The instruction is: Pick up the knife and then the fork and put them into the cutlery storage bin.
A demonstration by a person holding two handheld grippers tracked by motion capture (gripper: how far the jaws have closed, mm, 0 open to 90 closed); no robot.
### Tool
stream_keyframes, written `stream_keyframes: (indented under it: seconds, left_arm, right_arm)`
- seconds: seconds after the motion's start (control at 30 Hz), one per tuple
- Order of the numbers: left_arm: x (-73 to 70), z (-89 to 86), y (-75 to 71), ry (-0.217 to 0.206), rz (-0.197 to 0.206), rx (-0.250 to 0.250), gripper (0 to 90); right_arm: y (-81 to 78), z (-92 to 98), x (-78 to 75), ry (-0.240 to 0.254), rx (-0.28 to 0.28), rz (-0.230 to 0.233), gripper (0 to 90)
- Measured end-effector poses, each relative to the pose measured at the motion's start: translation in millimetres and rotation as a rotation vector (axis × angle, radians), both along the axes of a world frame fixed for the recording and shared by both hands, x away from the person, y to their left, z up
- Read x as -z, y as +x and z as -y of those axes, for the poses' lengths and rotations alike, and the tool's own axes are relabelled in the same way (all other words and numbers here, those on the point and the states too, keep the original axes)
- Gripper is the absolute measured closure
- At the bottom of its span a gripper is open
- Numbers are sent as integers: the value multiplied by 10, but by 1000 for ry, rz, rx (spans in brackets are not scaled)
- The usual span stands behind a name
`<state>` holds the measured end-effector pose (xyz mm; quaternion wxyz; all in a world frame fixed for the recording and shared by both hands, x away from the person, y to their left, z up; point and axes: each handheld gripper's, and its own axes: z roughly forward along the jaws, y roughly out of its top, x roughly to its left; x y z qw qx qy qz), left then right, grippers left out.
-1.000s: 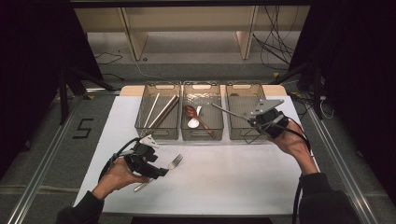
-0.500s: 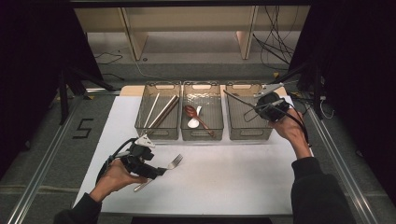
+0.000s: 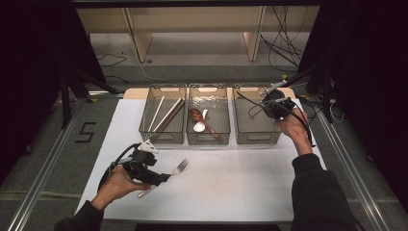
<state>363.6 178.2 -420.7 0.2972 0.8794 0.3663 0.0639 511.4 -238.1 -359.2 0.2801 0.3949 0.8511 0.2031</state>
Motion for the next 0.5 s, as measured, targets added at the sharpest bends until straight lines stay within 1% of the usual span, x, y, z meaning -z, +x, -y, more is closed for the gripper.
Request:
stream_keyframes:
  seconds: [0.07,0.13,0.23,0.4,0.5]
  left_arm:
    - [1,2,-1,2,1,0,211]
    - [2,4,-2,3,2,0,211]
    - [3,3,-3,4,2,2,211]
    - [8,3,-6,2,-1,0,211]
    - [9,4,-6,5,-2,2,211]
  right_arm:
    - [36,-15,23,3,10,-10,898]
    - [68,-43,49,-7,21,-15,898]
    - [119,-82,81,-6,33,-24,897]
    - [187,-136,129,-13,51,-34,896]
    - [222,-172,171,-22,58,-30,894]
